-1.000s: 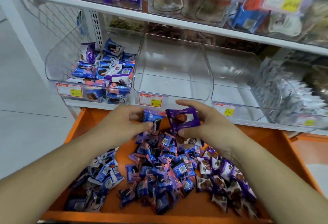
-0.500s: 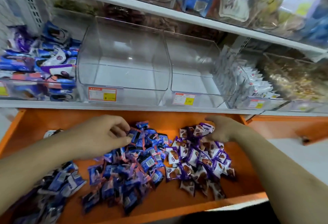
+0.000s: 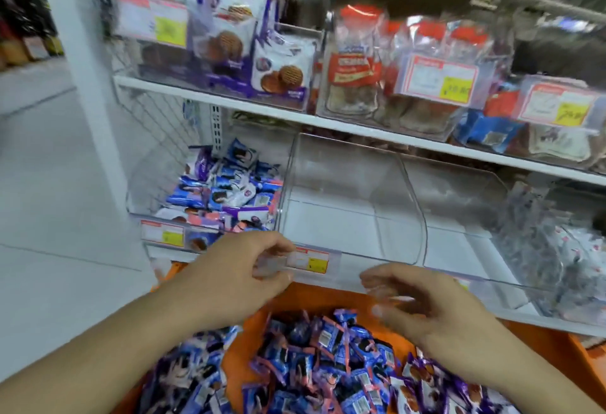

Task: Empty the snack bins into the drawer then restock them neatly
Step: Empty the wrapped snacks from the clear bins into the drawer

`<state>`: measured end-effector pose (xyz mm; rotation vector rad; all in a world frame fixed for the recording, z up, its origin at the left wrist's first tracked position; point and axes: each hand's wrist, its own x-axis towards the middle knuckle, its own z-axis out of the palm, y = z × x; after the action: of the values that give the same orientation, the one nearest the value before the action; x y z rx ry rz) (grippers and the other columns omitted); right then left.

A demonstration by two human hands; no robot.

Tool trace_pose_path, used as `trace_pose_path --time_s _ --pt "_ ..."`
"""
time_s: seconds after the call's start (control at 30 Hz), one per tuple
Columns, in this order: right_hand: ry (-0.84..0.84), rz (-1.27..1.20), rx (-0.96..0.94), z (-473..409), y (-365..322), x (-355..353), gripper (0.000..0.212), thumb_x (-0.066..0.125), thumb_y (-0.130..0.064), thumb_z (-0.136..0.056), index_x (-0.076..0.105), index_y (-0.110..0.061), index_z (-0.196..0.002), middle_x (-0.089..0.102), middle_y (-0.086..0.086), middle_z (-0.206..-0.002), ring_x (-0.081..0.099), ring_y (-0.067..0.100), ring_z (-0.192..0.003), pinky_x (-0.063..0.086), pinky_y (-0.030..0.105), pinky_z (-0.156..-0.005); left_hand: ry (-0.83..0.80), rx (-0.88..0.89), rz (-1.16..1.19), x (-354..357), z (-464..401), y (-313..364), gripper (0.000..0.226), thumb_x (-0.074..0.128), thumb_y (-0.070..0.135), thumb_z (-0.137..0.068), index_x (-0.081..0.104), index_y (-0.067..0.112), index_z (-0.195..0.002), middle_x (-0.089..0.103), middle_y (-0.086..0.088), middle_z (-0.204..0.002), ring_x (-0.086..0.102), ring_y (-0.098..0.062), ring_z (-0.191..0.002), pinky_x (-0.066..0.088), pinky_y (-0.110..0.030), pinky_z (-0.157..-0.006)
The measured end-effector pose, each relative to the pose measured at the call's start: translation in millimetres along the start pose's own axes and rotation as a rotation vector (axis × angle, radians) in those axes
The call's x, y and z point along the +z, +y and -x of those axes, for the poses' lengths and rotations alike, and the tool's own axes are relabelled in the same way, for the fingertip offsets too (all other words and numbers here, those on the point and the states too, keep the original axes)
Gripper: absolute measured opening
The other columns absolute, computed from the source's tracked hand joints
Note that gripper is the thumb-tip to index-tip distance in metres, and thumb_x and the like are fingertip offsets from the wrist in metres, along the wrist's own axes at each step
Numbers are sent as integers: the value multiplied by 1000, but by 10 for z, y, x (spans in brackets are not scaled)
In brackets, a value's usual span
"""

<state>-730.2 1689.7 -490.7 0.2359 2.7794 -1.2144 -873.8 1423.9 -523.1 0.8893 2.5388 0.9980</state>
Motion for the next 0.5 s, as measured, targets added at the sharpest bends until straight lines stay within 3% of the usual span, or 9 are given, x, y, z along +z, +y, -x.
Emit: trace_pose_path --time_s 0.1,0.23,0.33,0.5 --pt "46 -39 -163 -317 -471 182 33 78 -27 -93 69 -43 -120 71 -21 -120 66 1 -115 56 32 -95 178 13 -35 -404 -2 -261 33 73 52 -89 62 50 -120 61 32 -118 59 12 -107 47 -16 -92" --pt "79 152 -344 -1064 -1049 435 50 75 -34 -95 55 -48 -139 60 -25 -133 57 -5 -122 53 22 -96 233 -66 -119 -791 10 -685 51 64 54 -94 53 43 -142 42 31 -145 46 14 -123 33 -7 -101" --pt "26 402 -398 -1762 -1347 560 67 79 -31 -92 48 -45 -149 53 -12 -145 52 9 -131 45 30 -109 219 -135 -154 -884 52 -895 59 58 54 -98 42 42 -154 33 23 -160 34 0 -146 21 -13 -112" --pt "-259 814 -335 -2685 -1502 702 78 79 -16 -87 47 -50 -149 48 -2 -153 48 21 -137 47 43 -110 185 -128 -134 -826 19 -1065 56 56 54 -100 39 47 -153 29 24 -163 25 0 -151 14 -36 -129"
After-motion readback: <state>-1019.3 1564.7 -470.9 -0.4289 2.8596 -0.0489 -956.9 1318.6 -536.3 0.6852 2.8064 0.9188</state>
